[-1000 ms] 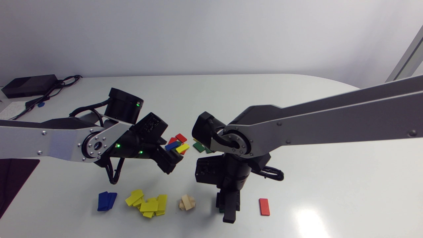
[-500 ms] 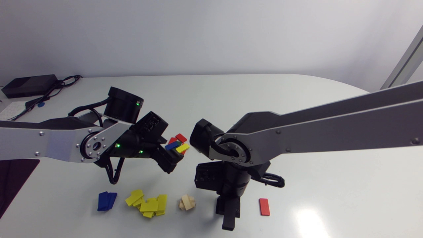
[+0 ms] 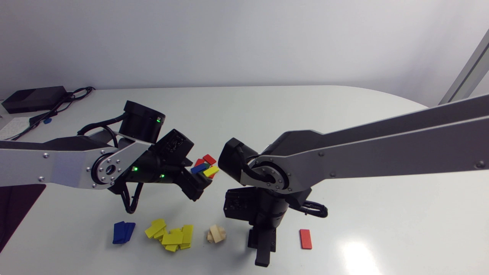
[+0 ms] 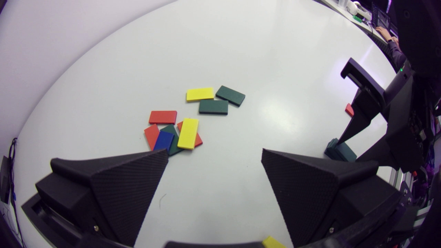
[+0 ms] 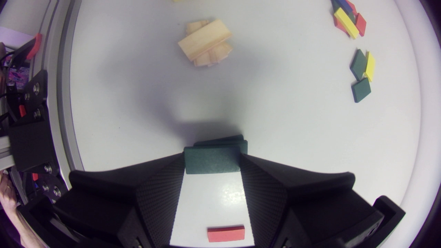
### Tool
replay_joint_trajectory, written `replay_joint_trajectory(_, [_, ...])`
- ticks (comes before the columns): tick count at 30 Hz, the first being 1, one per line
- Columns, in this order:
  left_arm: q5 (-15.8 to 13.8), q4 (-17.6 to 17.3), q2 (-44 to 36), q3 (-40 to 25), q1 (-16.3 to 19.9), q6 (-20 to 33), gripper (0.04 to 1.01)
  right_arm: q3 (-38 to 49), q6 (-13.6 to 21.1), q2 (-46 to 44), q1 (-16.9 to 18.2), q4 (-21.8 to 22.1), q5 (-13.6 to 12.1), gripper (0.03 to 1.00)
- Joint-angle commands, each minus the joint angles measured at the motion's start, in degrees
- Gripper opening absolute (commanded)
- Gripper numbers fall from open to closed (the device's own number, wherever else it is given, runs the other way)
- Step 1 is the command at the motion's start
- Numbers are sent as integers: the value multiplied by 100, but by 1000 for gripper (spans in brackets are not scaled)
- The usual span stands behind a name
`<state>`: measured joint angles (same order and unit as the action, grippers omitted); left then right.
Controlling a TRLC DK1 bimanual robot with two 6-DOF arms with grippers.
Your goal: Take domino bricks one by one from the mixed stack on the table and place each onto the existing stack of the same color.
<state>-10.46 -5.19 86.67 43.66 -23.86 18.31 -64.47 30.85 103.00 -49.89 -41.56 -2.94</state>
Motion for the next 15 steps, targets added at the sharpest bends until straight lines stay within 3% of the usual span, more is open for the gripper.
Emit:
replay_joint_trajectory(1, [9, -26, -107, -130, -31, -99, 964, 92, -79, -26, 14, 16, 30, 236])
replay_joint_trajectory(11, [9, -26, -98, -138, -31, -99, 964, 119, 9, 36, 41, 78, 30, 254])
replay_joint_trajectory(13, [9, -26, -98, -147, -23, -90, 964, 154, 9, 80, 41, 96, 83, 475])
replay_joint_trajectory(15, [9, -26, -107, -147, -23, -90, 964, 198, 9, 97, 41, 131, 153, 774])
